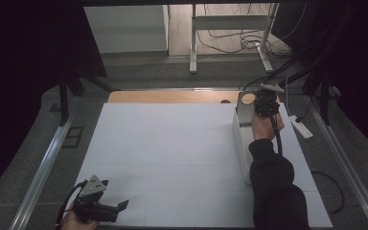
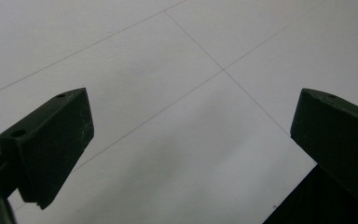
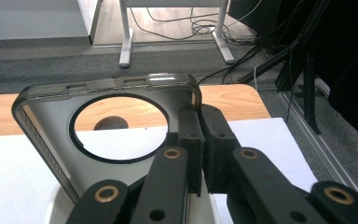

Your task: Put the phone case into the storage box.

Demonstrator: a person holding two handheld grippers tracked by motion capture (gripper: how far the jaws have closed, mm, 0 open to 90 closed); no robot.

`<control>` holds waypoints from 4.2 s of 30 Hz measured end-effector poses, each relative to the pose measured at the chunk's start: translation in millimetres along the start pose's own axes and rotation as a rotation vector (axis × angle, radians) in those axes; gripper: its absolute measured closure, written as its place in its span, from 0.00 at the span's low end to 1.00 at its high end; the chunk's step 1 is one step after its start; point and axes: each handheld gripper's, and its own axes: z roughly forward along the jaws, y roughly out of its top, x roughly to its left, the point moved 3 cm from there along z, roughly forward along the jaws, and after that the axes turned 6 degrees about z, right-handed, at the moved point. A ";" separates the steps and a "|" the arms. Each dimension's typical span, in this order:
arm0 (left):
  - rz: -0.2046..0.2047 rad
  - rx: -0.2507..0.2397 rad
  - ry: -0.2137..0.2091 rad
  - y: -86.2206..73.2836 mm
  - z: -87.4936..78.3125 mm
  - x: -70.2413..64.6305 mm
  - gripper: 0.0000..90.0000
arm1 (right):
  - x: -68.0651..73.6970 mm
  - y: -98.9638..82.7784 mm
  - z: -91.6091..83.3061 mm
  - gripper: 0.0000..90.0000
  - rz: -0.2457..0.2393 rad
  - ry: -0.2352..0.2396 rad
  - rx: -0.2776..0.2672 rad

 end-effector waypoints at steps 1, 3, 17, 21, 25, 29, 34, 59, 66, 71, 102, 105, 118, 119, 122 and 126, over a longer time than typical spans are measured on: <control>0.000 0.000 0.000 0.0 0.0 0.0 0.00 | -0.1 0.0 0.0 0.97 0.001 -0.001 0.001; 0.000 0.000 0.000 0.0 0.0 -0.1 0.00 | -0.2 -0.1 0.1 0.97 0.000 0.001 0.001; 0.001 0.000 0.000 0.0 0.0 -0.1 0.00 | -0.2 -0.8 0.8 0.90 -0.007 0.010 0.009; 0.001 0.001 0.001 0.0 0.1 -0.1 0.00 | -0.7 -1.4 1.8 0.85 -0.021 0.010 0.012; 0.000 0.001 0.000 0.0 0.1 0.0 0.00 | -1.2 -1.7 1.7 0.82 -0.031 0.019 0.016; 0.001 0.001 0.001 0.0 0.1 0.0 0.00 | -1.3 -2.1 1.1 0.77 -0.039 0.030 0.018; -0.001 0.001 0.000 0.0 0.1 0.2 0.00 | -4.5 -4.9 -0.1 0.69 -0.047 0.062 0.039; -0.014 -0.007 -0.004 -0.2 -0.5 1.5 0.00 | -11.0 -16.1 -20.1 0.39 -0.096 0.291 0.138; -0.017 -0.007 -0.004 -0.4 -0.5 1.7 0.00 | -8.6 -19.3 -34.2 0.32 -0.128 0.341 0.139; -0.022 -0.009 -0.004 -0.5 -0.6 1.7 0.00 | -7.1 -24.6 -42.8 0.26 -0.155 0.382 0.169; -0.044 -0.028 -0.009 -1.0 -1.4 3.0 0.00 | -35.3 -85.5 -156.9 0.00 -0.284 0.572 0.247; -0.045 -0.027 -0.010 -1.0 -1.6 3.1 0.00 | -40.8 -89.2 -165.3 0.00 -0.279 0.576 0.243; -0.052 -0.032 -0.011 -1.2 -2.2 3.6 0.00 | -65.9 -125.8 -203.9 0.00 -0.285 0.555 0.254; -0.053 -0.033 -0.010 -1.3 -2.2 3.7 0.00 | -67.6 -129.4 -206.5 0.00 -0.287 0.552 0.257; -0.055 -0.034 -0.011 -1.3 -2.2 3.8 0.00 | -72.8 -141.5 -213.6 0.00 -0.285 0.553 0.274; -0.054 -0.035 -0.011 -1.3 -2.2 3.7 0.00 | -79.9 -160.3 -221.8 0.00 -0.276 0.572 0.315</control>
